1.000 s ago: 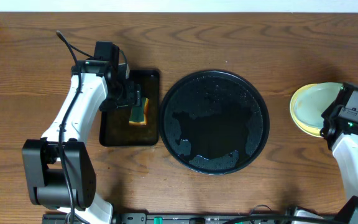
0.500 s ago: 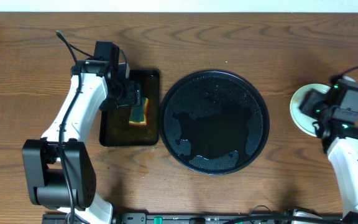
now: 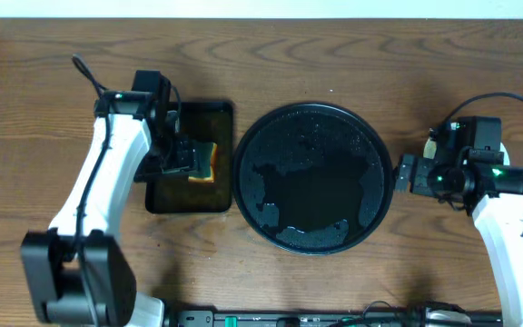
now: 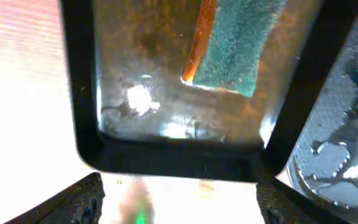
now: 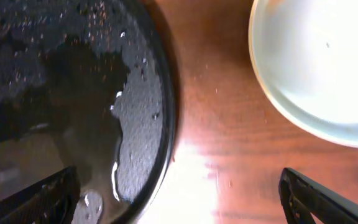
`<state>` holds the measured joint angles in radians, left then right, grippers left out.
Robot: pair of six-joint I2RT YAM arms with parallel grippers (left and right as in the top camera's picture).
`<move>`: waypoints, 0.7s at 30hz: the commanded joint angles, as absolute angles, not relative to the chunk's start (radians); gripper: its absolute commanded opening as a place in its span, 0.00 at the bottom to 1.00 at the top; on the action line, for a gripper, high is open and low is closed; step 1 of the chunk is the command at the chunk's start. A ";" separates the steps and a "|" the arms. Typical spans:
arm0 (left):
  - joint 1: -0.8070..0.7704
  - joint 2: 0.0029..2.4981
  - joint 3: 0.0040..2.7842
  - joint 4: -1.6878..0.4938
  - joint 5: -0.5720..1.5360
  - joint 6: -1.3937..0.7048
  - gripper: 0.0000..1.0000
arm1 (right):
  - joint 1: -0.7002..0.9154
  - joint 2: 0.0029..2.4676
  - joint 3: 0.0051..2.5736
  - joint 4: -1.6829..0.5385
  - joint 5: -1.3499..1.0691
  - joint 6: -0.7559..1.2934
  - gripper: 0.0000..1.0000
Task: Clean dirty plates on tray and stack at the side
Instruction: 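Open right gripper and withdraw it from the plate stack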
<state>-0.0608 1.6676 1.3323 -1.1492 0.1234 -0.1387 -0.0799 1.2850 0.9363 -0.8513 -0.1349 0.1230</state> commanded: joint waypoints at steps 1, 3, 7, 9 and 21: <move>-0.062 1.514 1.294 -1.146 0.104 -0.151 0.79 | -0.070 1.179 0.936 -0.898 -0.118 0.106 0.99; -0.062 1.430 1.255 -1.116 0.104 -0.151 0.79 | -0.070 1.098 0.901 -0.888 -0.100 0.105 0.99; -0.063 1.200 1.131 -1.015 0.105 -0.131 0.79 | -0.070 0.889 0.813 -0.853 -0.078 0.097 0.99; -0.063 1.065 1.055 -0.954 0.104 -0.132 0.79 | -0.070 0.765 0.778 -0.847 -0.049 0.115 0.99; -0.063 0.637 0.952 -0.918 0.104 -0.133 0.79 | -0.071 0.437 0.757 -0.878 -0.004 0.115 0.99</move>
<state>-0.0608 0.6792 0.9585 -0.9180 0.1188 -0.1345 -0.0788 0.4496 0.7681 -0.8654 -0.0223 0.1173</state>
